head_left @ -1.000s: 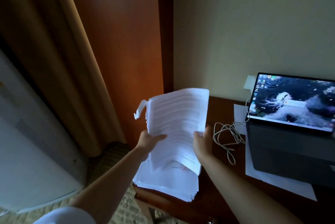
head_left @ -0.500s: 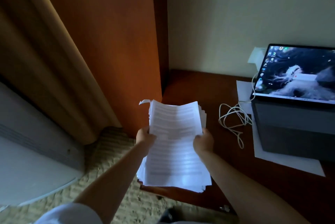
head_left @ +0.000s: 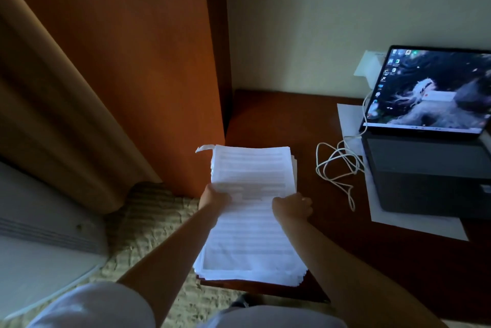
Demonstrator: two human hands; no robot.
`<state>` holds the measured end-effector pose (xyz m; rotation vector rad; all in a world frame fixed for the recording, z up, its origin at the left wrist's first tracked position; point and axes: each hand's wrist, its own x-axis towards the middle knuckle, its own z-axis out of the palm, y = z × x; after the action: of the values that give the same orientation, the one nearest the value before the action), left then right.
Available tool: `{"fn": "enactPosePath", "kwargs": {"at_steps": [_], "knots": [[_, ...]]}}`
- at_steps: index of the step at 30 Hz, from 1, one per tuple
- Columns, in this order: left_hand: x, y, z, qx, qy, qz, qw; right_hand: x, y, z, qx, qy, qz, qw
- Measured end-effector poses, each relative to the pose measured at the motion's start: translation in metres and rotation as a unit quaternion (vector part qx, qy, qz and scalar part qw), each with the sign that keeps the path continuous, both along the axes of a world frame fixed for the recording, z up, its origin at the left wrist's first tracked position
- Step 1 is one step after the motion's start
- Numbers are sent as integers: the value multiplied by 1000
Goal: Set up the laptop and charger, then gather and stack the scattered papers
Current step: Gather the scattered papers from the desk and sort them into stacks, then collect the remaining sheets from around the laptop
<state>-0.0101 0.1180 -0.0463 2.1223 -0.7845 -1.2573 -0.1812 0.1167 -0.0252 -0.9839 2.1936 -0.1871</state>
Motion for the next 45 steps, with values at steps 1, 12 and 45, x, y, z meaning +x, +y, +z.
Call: {"fn": "enactPosePath", "kwargs": {"at_steps": [1, 12, 45], "knots": [[0, -1, 1, 0, -14, -1, 1000, 0, -4, 2, 12, -16, -27, 999], [4, 10, 37, 3, 180, -23, 983, -16, -4, 16, -43, -280, -93, 955], [-29, 20, 112, -288, 129, 74, 946, -56, 3, 68, -280, -356, 60, 890]]}}
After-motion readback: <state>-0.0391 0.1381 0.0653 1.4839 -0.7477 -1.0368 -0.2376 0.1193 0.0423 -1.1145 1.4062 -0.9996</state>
